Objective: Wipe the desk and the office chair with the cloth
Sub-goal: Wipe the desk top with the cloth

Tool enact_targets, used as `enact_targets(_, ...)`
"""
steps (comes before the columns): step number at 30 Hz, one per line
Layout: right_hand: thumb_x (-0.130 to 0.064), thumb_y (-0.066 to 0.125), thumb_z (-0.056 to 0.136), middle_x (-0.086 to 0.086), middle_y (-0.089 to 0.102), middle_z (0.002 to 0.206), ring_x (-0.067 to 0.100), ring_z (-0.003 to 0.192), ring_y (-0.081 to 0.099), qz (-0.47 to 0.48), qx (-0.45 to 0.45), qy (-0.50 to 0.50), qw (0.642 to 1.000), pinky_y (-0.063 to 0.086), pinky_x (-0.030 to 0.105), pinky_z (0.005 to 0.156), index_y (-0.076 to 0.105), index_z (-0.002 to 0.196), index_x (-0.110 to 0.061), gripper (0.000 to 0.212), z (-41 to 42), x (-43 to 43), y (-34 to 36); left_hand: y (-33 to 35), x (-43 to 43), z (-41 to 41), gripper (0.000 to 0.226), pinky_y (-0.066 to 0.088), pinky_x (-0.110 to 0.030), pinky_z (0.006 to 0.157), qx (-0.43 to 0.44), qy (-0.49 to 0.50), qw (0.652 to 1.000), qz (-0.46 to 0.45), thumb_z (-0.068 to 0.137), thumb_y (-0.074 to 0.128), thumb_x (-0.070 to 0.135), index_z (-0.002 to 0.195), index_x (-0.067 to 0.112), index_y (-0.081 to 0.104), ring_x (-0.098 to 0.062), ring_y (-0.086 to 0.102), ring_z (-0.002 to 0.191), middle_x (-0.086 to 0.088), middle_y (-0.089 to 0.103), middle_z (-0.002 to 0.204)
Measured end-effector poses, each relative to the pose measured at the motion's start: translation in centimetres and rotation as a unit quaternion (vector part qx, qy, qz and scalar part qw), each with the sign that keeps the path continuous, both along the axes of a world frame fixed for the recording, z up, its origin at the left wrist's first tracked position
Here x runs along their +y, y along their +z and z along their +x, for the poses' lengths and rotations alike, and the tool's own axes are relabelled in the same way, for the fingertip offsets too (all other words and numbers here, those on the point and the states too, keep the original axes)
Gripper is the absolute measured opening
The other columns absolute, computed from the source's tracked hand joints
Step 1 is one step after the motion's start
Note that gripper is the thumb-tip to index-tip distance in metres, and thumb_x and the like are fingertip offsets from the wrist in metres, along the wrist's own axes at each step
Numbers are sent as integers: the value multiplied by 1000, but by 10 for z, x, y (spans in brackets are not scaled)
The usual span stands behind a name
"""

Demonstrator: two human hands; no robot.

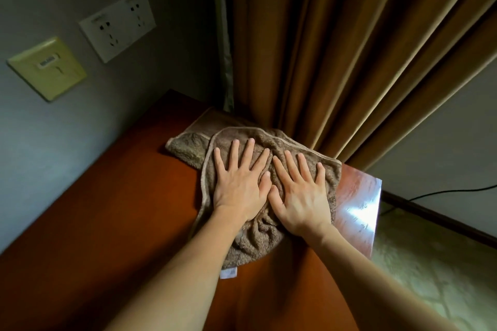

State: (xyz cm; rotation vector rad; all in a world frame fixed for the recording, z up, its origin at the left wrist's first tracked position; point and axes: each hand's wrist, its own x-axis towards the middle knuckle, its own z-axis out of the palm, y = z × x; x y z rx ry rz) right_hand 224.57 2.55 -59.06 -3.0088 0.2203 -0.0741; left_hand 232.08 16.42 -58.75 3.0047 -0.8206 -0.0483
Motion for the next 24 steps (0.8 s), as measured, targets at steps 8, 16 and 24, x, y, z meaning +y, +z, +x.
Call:
enact_targets(8,-54,23,102,-1,10,168,24,155,4,2,-3,4,1000,2,59,122,19,160,-28,64,26,-20,1,1,-23,25,59,-4,-67,116,5,-2,1000,-8,103,11,52,159,38,1,-32,-8,154,-1,-7,169)
enact_targets(16,-47,28,96,1,51,148,23,134,46,6,-29,-28,999,31,47,110,39,152,-24,62,61,-44,-1,-1,-57,61,59,3,-67,117,-16,-5,1000,2,100,10,50,156,39,21,-32,9,152,1,23,165)
enact_targets(24,-44,37,97,-4,65,126,19,122,55,28,-79,-51,995,35,44,106,51,142,-24,51,65,-54,-7,-1,-72,69,76,4,-70,115,-34,-1,999,4,88,-6,51,148,39,39,-32,18,149,3,38,157)
